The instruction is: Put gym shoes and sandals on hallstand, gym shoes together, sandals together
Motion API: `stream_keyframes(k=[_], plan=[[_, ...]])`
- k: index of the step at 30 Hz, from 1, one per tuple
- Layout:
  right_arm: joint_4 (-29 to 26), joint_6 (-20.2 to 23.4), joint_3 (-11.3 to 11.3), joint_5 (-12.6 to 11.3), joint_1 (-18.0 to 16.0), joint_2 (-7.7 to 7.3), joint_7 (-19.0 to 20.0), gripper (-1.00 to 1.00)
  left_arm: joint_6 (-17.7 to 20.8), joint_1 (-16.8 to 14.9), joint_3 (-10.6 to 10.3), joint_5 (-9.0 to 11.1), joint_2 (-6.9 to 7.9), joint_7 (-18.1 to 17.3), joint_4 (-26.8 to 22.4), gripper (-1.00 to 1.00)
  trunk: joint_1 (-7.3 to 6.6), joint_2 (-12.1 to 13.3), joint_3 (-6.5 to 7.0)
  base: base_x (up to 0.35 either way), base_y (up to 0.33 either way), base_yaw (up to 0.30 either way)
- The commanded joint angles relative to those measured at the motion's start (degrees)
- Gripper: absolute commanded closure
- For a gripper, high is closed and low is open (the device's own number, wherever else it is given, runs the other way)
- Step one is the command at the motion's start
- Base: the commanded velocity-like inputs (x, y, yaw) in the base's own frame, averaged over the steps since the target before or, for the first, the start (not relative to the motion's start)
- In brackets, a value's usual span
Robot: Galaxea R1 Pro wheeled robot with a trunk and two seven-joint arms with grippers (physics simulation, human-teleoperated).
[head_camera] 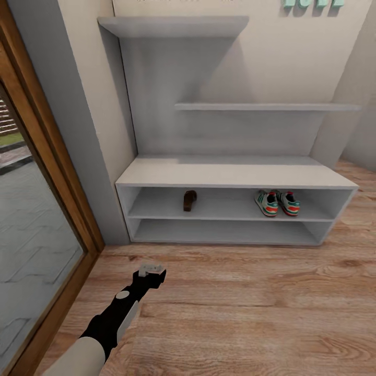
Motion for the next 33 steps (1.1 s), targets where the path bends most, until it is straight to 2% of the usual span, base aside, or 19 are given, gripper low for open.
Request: stream_keyframes(k=[1, 3, 5, 7, 8, 9, 10, 11, 14, 15, 16, 18, 21, 22, 24, 26, 28, 29, 33], plan=[[-0.04, 0.31, -0.11, 0.46, -0.09, 0.02, 0.19, 1.0, 0.0, -0.03, -0.09, 0.6, 0.62, -1.87, -0.05, -1.0, -0.01, -0.02, -0.05, -0.009, 0.0, 0.0], [-0.01, 0.31, -0.04, 0.46, -0.09, 0.08, 0.28, 1.0, 0.0, -0.03, -0.02, 0.6, 2.06, -6.58, -0.11, -1.0, -0.01, -0.02, -0.05, -0.005, 0.0, 0.0], [0.23, 0.31, 0.01, 0.44, -0.09, 0.14, 0.43, 1.0, -0.05, -0.03, 0.42, 0.64, 4.38, -11.1, -0.13, -1.0, -0.01, -0.02, -0.05, -0.002, 0.0, 0.0], [0.44, 0.31, 0.12, 0.42, -0.09, 0.16, 0.52, 1.0, -0.06, -0.03, 0.76, 0.66, 5.49, -13.02, -0.14, -1.0, -0.01, -0.02, -0.05, -0.001, 0.0, 0.0], [1.23, 0.31, 1.01, 0.39, -0.09, 0.74, 0.65, 1.0, -0.07, -0.03, 1.39, 0.67, 6.7, -15.72, -0.14, -1.0, -0.01, -0.02, -0.05, 0.0, 0.0, 0.0], [2.21, 0.31, 2.56, 0.4, -0.09, 2.31, 0.72, 1.0, -0.08, -0.04, 1.97, 0.68, 7.2, -17.5, -0.14, -1.0, -0.01, -0.02, -0.05, 0.0, 0.0, 0.0], [3.44, 0.29, 6.85, 0.43, -0.09, 5.96, 0.81, 1.0, -0.08, -0.03, 3.03, 0.65, 7.64, -20.07, -0.15, -1.0, -0.01, -0.02, -0.05, 0.0, 0.0, 0.0], [3.71, 0.29, 8.77, 0.42, -0.09, 7.23, 0.83, 1.0, -0.08, -0.03, 3.4, 0.64, 7.73, -20.82, -0.15, -1.0, -0.01, -0.02, -0.05, 0.0, 0.0, 0.0], [4.55, 0.32, 22.01, 0.21, -0.09, 13.81, 0.86, 1.0, -0.09, -0.03, 4.97, 0.54, 8.32, -23.71, -0.15, -1.0, -0.01, -0.02, -0.05, 0.0, 0.0, 0.0], [4.66, 0.35, 25.98, 0.13, -0.09, 15.43, 0.86, 1.0, -0.09, -0.03, 5.19, 0.53, 8.65, -24.15, -0.15, -1.0, -0.01, -0.02, -0.05, 0.0, 0.0, 0.0], [4.7, 0.36, 27.76, 0.07, -0.09, 16.18, 0.86, 1.0, -0.09, -0.03, 5.27, 0.53, 8.82, -24.3, -0.15, -1.0, -0.01, -0.02, -0.05, 0.0, 0.0, 0.0], [4.79, 0.74, 33.21, -0.12, -0.09, 19.66, 0.88, 1.0, -0.09, -0.03, 5.45, 0.53, 9.33, -24.68, -0.15, -1.0, -0.01, -0.02, -0.05, 0.0, 0.0, 0.0], [4.81, 4.72, 36.4, 0.01, -0.09, 25.46, 0.83, 1.0, -0.09, -0.03, 5.53, 0.52, 9.61, -24.85, -0.13, -1.0, -0.01, -0.02, -0.05, 0.0, 0.0, 0.0], [4.8, 5.89, 36.73, 0.04, -0.09, 26.54, 0.81, 1.0, -0.09, -0.03, 5.54, 0.51, 9.64, -24.86, -0.12, -1.0, -0.01, -0.02, -0.05, 0.0, 0.0, 0.0], [4.77, 12.25, 37.75, 0.22, -0.09, 31.67, 0.79, 1.0, -0.09, -0.03, 5.52, 0.51, 9.68, -24.93, -0.07, -1.0, -0.01, -0.02, -0.05, 0.0, 0.0, 0.0], [4.77, 14.67, 38.02, 0.31, -0.09, 34.84, 0.8, 1.0, -0.09, -0.03, 5.55, 0.51, 9.7, -24.98, -0.06, -1.0, -0.01, -0.02, -0.05, 0.0, 0.0, 0.0], [4.77, 15.42, 38.16, 0.34, -0.09, 36.72, 0.81, 1.0, -0.09, -0.03, 5.56, 0.51, 9.71, -25.0, -0.06, -1.0, -0.01, -0.02, -0.05, 0.0, 0.0, 0.0], [4.76, 16.57, 38.95, 0.36, -0.13, 38.75, 0.71, 1.0, -0.09, -0.03, 5.56, 0.51, 9.69, -25.01, -0.06, -1.0, -0.01, -0.02, -0.05, 0.0, 0.0, 0.0], [4.76, 20.39, 45.52, 0.37, -0.77, 44.03, 0.34, 1.0, -0.09, -0.03, 5.56, 0.51, 9.7, -25.02, -0.06, -1.0, -0.01, -0.02, -0.05, 0.0, 0.0, 0.0]])
